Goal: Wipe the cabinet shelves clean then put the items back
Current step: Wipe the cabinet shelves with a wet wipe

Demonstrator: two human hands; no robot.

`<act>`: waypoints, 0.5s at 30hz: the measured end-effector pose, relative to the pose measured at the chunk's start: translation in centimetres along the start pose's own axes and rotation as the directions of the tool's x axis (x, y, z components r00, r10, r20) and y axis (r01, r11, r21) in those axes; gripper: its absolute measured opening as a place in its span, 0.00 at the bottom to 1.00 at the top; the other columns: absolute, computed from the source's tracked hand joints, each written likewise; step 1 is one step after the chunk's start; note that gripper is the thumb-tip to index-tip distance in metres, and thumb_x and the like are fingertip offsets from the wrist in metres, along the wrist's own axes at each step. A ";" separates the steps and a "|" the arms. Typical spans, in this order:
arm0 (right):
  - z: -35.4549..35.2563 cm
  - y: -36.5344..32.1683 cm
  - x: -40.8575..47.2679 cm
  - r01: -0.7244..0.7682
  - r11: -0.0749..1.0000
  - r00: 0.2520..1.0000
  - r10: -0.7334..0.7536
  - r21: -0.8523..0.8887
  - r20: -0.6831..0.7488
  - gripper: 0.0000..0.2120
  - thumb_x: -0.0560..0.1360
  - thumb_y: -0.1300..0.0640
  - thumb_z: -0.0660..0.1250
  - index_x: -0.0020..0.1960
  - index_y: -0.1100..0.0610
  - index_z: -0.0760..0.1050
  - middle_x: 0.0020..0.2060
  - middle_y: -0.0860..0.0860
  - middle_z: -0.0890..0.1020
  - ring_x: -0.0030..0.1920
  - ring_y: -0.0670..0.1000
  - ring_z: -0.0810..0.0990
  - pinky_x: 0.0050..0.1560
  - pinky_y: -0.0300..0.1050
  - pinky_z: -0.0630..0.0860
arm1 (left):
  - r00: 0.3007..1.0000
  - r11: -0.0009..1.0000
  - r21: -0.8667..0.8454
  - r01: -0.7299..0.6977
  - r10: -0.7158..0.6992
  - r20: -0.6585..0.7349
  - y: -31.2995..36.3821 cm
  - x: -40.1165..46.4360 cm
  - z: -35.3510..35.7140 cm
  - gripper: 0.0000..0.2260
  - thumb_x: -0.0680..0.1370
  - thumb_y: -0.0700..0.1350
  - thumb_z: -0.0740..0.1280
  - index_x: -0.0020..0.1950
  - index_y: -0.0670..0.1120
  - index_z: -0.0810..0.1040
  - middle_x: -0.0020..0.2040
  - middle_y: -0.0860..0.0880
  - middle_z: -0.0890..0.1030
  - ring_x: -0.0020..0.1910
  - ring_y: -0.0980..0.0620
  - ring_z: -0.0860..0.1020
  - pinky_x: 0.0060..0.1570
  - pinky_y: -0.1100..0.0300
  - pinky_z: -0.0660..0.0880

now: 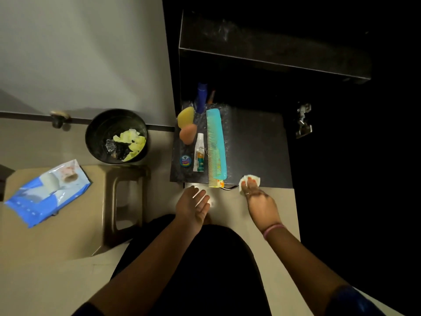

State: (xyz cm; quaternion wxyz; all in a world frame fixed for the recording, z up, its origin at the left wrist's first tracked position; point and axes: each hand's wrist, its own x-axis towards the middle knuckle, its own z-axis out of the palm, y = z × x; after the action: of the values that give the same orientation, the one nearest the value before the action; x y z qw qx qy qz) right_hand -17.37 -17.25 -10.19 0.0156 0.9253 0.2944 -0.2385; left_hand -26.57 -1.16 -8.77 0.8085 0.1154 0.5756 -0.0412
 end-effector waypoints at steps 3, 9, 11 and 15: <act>-0.2 0.2 -1.8 0.058 0.979 0.996 -0.045 -0.194 0.073 0.23 0.76 0.71 0.54 0.70 0.61 0.64 0.60 0.61 0.77 0.54 0.60 0.81 0.50 0.50 0.78 | 1.000 0.999 0.035 -0.027 0.026 0.016 0.1 -1.9 0.0 0.10 0.81 0.45 0.55 0.43 0.45 0.72 0.45 0.46 0.76 0.47 0.48 0.75 0.52 0.56 0.70; -8.2 0.0 0.7 -0.088 0.992 0.956 0.110 0.091 -0.272 0.08 0.76 0.57 0.62 0.50 0.56 0.79 0.46 0.56 0.84 0.48 0.60 0.83 0.45 0.51 0.80 | 0.994 0.992 0.080 -0.102 0.099 0.038 2.3 -4.7 0.3 0.06 0.79 0.45 0.61 0.45 0.47 0.77 0.43 0.51 0.80 0.43 0.54 0.79 0.45 0.62 0.74; -13.9 -1.3 0.7 0.015 0.967 0.870 0.114 0.256 -0.480 0.07 0.74 0.56 0.66 0.49 0.54 0.81 0.44 0.55 0.85 0.46 0.58 0.84 0.45 0.52 0.81 | 0.989 0.987 0.078 -0.138 0.134 0.055 3.4 -5.8 0.5 0.05 0.78 0.44 0.63 0.46 0.47 0.78 0.40 0.51 0.82 0.41 0.55 0.80 0.44 0.62 0.76; -24.8 -4.6 0.1 0.350 0.855 0.626 0.090 0.383 -0.774 0.09 0.73 0.63 0.65 0.50 0.59 0.81 0.47 0.55 0.84 0.48 0.50 0.82 0.55 0.39 0.76 | 0.964 0.968 0.091 -0.233 0.217 0.152 5.0 -8.3 1.5 0.05 0.78 0.45 0.64 0.50 0.46 0.78 0.37 0.52 0.85 0.36 0.58 0.83 0.39 0.63 0.80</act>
State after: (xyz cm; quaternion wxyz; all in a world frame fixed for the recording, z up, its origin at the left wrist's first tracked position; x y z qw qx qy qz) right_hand -9.09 -9.21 12.19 -0.3689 0.8828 0.2687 0.1107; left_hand -27.00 2.80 0.16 0.8390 0.2204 0.4973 0.0119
